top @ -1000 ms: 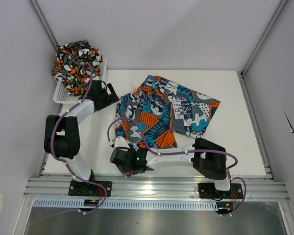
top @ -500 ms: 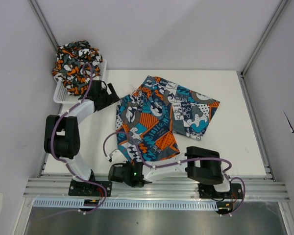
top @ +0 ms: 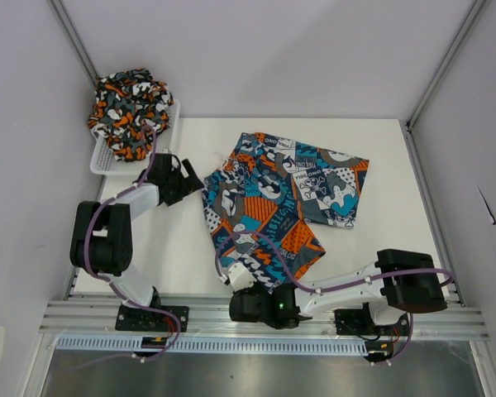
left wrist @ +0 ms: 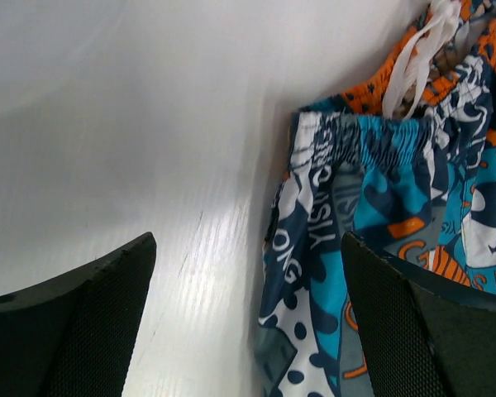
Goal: Fold and stack the shorts
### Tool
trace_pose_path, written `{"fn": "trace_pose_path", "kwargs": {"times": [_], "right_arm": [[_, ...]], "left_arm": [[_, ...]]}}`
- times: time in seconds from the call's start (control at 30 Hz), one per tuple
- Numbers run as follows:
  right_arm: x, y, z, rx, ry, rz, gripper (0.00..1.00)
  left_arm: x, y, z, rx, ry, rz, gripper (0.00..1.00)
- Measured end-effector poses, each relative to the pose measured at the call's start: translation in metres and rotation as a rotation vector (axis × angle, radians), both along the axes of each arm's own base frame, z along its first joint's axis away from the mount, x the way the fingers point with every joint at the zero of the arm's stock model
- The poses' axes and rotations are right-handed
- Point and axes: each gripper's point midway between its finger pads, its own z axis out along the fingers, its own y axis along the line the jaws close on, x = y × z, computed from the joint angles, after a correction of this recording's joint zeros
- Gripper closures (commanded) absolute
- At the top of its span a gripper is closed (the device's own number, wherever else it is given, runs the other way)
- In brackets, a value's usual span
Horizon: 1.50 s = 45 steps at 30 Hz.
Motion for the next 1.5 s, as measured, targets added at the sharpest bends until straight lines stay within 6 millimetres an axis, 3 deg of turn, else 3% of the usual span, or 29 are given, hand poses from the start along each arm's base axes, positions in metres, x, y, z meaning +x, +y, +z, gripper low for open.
{"fn": "trace_pose_path", "kwargs": {"times": [0.1, 0.4, 0.6, 0.77, 1.03, 1.07, 1.13, 1.2, 1.37, 1.5], "right_arm": [[0.0, -0.001, -0.003, 0.008, 0.002, 0.001, 0.93], [-0.003, 0.002, -0.007, 0.02, 0.009, 0.007, 0.94], [-0.003, 0.0, -0.013, -0.005, 0.004, 0.013, 1.0], [-0.005, -0.014, -0.016, -0.042, 0.004, 0.009, 1.0], [-0.02, -0.06, -0.003, -0.069, 0.032, -0.002, 1.0], [-0.022, -0.064, 0.001, -0.065, 0.037, -0.004, 0.97], [-0.024, -0.071, 0.01, -0.051, 0.05, -0.012, 0.61], [-0.025, -0.075, 0.022, -0.022, 0.062, -0.021, 0.46], [-0.012, -0.074, 0.052, 0.073, 0.067, -0.036, 0.46], [0.04, -0.063, 0.08, 0.178, 0.086, -0.159, 0.5]], "left_arm": [[-0.007, -0.003, 0.0, -0.022, -0.002, -0.001, 0.07], [0.016, -0.028, 0.019, -0.133, -0.108, -0.052, 0.04], [0.049, -0.034, 0.032, -0.145, -0.142, -0.073, 0.05], [0.06, -0.037, 0.04, -0.137, -0.171, -0.108, 0.05], [0.057, -0.048, 0.036, -0.142, -0.17, -0.196, 0.07], [0.055, -0.05, 0.036, -0.145, -0.172, -0.209, 0.07], [0.051, -0.055, 0.033, -0.143, -0.169, -0.235, 0.07], [0.047, -0.061, 0.031, -0.15, -0.162, -0.261, 0.08], [0.042, -0.073, 0.033, -0.163, -0.165, -0.315, 0.09], [0.039, -0.079, 0.033, -0.168, -0.165, -0.342, 0.1]]}}
